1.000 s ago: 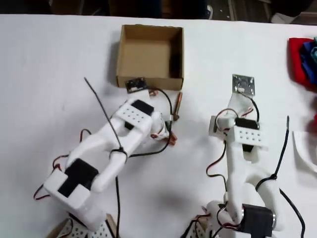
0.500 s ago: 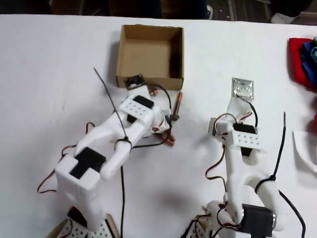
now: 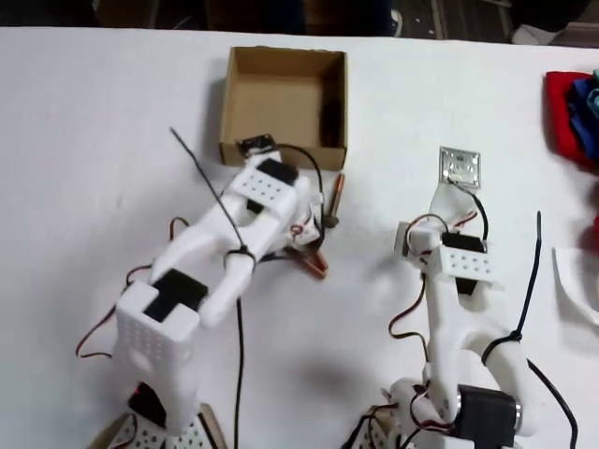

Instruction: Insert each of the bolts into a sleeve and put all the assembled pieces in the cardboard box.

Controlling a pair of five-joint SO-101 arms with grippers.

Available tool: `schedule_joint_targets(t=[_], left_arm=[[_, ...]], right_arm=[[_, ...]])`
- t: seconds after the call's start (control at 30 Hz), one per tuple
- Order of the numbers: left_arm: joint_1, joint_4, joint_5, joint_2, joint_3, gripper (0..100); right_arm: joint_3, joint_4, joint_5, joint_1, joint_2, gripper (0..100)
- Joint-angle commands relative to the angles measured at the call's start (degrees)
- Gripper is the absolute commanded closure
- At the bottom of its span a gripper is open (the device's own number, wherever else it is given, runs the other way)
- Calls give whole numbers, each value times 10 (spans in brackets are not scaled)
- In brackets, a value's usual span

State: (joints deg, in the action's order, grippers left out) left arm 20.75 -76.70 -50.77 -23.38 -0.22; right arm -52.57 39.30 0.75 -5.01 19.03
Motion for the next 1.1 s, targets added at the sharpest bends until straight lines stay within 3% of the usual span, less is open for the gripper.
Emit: schedule_joint_targets(t=[0.0, 0.17, 0.53, 0.73, 1.07], left_arm=[[-13, -62, 2, 4, -52, 710], [-15, -92, 1, 2, -63, 710], [-12, 14, -1, 2, 4, 712], [-14, 29, 1, 1, 15, 878], [-14, 28, 1, -16, 15, 873]], right_arm=[[1, -10, -4, -6, 18, 975], [1, -10, -4, -6, 18, 975], [1, -10, -4, -7, 18, 975], [1, -10, -4, -7, 20, 975], [1, -10, -4, -7, 22, 975]])
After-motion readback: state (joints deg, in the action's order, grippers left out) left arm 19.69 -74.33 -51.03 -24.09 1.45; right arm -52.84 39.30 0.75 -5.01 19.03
